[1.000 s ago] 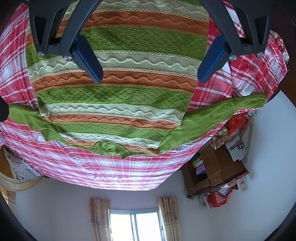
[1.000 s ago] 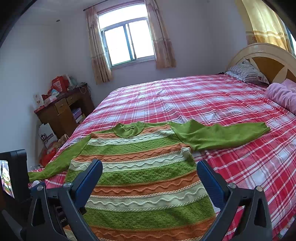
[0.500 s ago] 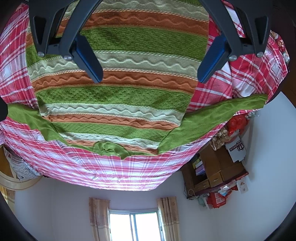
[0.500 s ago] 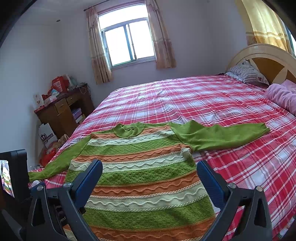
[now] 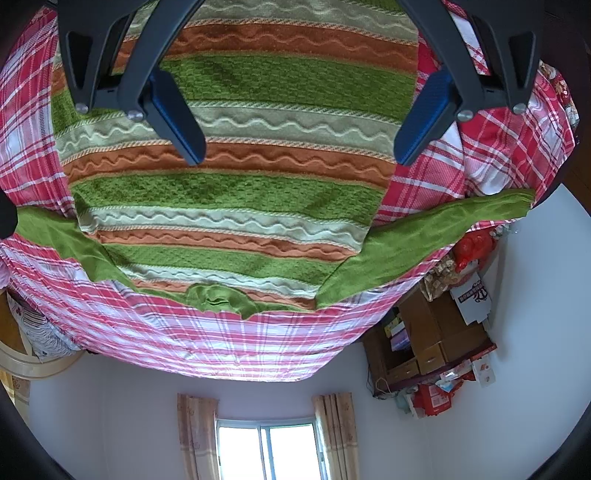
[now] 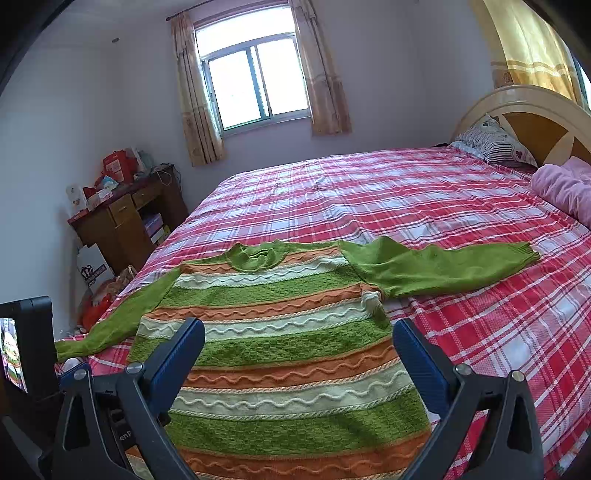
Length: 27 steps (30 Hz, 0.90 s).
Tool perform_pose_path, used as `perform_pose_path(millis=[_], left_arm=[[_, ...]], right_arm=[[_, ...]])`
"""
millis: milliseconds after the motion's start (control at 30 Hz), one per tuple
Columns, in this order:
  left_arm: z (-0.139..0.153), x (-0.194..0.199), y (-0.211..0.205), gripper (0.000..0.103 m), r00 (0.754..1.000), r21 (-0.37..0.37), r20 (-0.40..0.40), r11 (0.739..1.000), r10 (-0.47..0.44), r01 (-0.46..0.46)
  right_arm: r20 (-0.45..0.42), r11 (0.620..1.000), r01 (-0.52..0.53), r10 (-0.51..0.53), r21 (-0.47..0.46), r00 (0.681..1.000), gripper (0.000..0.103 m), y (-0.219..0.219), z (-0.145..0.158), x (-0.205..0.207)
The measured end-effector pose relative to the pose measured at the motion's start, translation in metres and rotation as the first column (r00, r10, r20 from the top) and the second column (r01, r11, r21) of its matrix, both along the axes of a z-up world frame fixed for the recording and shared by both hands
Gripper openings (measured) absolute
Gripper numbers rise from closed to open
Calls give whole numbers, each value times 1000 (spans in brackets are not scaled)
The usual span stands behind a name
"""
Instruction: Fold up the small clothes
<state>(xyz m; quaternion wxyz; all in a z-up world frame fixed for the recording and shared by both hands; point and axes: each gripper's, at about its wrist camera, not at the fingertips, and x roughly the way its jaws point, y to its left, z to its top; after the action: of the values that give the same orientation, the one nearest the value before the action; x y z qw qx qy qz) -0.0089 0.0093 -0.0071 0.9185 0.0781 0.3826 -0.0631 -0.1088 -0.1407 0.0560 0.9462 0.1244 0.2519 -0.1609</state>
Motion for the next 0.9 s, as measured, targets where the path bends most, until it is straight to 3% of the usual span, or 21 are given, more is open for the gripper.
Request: perform_pose_path(millis=[633, 900], left_arm=[[-5, 4, 0, 103, 1000, 5, -14, 1000, 3, -3], [-11, 26, -6, 103, 1000, 20, -26, 1000, 9, -9]], right_arm=[[-11, 1000, 3, -3, 3, 1000, 102, -3, -5, 4], [-17, 997, 77, -77, 16, 997, 102, -46, -10, 11]])
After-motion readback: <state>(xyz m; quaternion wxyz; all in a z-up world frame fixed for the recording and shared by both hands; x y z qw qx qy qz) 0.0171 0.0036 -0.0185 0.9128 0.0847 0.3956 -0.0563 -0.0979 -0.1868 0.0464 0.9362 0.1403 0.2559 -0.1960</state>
